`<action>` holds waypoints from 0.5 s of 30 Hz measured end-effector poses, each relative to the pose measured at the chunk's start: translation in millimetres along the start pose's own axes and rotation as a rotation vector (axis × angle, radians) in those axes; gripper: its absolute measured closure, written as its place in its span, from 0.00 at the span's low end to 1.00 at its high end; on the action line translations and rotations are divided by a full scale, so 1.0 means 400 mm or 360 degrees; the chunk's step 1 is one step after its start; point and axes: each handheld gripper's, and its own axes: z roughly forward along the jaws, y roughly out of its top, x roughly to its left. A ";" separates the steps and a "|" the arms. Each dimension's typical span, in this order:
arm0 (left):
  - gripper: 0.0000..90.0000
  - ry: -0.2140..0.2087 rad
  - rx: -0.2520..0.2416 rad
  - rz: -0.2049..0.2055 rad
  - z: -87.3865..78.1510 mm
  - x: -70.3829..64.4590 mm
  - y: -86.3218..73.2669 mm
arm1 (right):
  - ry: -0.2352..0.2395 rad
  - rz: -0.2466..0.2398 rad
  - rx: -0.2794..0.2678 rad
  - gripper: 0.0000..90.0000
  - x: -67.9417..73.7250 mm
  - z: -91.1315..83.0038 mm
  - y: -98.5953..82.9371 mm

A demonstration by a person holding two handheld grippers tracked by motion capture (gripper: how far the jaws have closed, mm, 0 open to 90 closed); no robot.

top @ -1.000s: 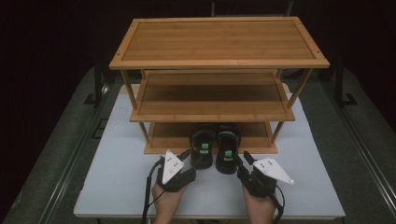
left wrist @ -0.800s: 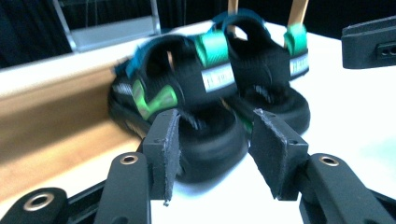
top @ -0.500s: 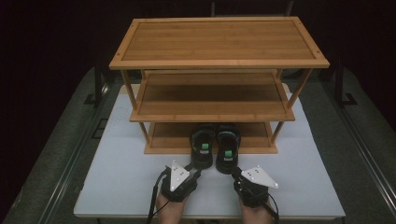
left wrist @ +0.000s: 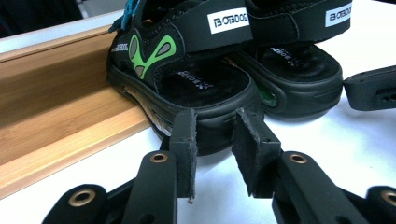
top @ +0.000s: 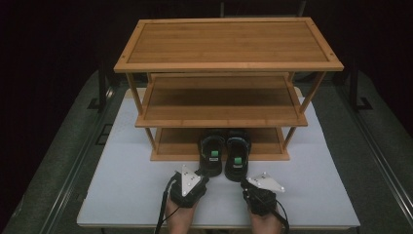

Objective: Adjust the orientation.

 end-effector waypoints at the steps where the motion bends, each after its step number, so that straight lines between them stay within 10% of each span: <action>1: 0.77 0.0006 -0.0001 0.0003 0.001 0.001 0.000 | -0.0004 -0.0008 -0.0001 0.99 0.003 0.002 0.000; 15: 1.00 -0.0046 0.0004 0.0061 0.015 0.014 0.024 | -0.0065 -0.0040 -0.0115 1.00 0.008 0.001 0.035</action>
